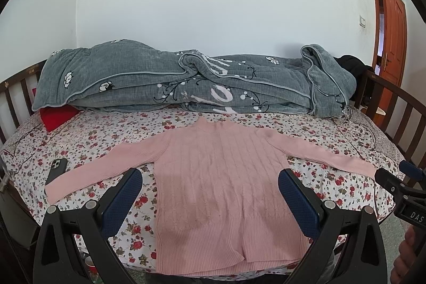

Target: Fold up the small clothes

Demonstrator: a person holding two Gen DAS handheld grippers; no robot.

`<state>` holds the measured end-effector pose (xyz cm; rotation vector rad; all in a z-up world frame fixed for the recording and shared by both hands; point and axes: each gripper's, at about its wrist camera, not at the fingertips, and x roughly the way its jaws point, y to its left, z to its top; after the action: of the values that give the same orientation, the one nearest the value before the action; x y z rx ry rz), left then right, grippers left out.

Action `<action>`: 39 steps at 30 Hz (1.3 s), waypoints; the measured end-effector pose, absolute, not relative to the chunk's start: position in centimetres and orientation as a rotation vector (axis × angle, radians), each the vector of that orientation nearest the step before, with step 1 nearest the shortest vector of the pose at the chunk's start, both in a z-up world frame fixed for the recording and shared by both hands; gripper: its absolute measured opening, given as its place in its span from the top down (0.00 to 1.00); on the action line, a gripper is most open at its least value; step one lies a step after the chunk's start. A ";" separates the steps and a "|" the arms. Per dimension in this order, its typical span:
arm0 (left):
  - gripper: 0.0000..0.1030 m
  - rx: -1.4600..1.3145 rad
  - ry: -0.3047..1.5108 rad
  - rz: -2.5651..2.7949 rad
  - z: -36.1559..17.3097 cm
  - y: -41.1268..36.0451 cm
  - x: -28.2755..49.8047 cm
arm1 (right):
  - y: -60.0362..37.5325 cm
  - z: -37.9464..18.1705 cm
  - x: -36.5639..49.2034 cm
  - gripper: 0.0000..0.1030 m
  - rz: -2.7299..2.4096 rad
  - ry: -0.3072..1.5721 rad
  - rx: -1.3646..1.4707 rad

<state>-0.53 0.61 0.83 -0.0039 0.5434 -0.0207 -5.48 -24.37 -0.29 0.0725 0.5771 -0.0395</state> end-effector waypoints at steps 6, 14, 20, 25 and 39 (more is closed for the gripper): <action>0.00 -0.005 0.544 -0.022 0.8 0.6 -0.5 | -24.2 -0.3 -5.5 0.05 -0.038 0.577 0.073; 0.00 -0.022 0.535 -0.049 0.6 0.5 -0.7 | -24.1 -0.3 -5.4 0.05 -0.037 0.577 0.070; 0.00 -0.100 0.563 -0.070 -0.6 2.3 0.4 | -23.1 -0.8 -4.8 0.05 -0.009 0.590 0.060; 0.00 -0.156 0.603 -0.048 -3.8 5.9 2.3 | -22.1 -2.6 -3.8 0.05 0.012 0.608 0.046; 0.14 -0.580 0.614 0.130 -15.9 26.5 5.2 | -17.8 -10.0 1.4 0.05 0.062 0.669 0.022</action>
<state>5.19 26.52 -15.87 -0.5799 0.6143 0.1299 1.39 -17.78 -9.99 0.0219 0.6687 0.0618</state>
